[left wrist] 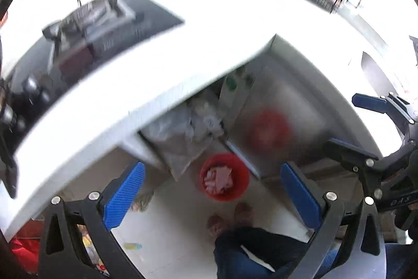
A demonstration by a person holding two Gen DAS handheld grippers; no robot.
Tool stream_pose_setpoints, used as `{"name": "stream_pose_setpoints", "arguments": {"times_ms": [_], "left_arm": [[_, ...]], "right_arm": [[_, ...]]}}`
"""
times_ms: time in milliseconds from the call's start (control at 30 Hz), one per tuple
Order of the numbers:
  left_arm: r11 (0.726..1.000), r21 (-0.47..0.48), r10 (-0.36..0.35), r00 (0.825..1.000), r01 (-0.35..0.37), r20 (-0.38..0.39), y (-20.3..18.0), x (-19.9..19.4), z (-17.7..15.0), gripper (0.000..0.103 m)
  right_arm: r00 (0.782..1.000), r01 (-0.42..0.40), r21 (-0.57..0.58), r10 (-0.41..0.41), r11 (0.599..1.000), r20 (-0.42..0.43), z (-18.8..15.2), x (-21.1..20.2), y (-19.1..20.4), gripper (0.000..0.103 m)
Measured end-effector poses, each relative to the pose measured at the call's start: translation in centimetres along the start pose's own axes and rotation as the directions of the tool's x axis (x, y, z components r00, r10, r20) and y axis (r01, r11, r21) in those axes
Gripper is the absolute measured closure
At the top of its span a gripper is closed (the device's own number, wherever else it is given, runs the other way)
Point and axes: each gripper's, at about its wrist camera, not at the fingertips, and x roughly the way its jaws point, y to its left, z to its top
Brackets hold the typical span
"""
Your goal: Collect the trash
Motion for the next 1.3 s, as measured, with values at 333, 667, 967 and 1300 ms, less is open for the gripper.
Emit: {"name": "stream_pose_setpoints", "arguments": {"times_ms": [333, 667, 967, 1300], "left_arm": [[0.997, 0.032, -0.070, 0.980, 0.065, 0.187, -4.2, -7.4, 6.2, 0.000], [0.990, 0.140, -0.056, 0.934, 0.007, 0.352, -7.9, -17.1, 6.3, 0.000], [0.963, 0.266, -0.158, 0.898, 0.048, 0.411, -6.5, -25.1, -1.0, 0.000], [0.938, 0.324, -0.259, 0.869, 0.122, 0.422, -3.7, -31.2, -8.8, 0.000]], "right_arm": [[0.977, 0.138, 0.108, -0.153, 0.985, 0.148, 3.3, -9.5, -3.3, 0.001], [0.915, 0.266, 0.181, -0.307, 0.947, 0.261, 2.1, -18.1, -2.6, 0.001], [0.838, 0.299, 0.336, -0.414, 0.893, 0.356, -2.1, -26.1, 4.3, 0.001], [0.811, 0.330, 0.428, -0.485, 0.841, 0.328, -7.1, -29.1, 11.5, 0.001]]}}
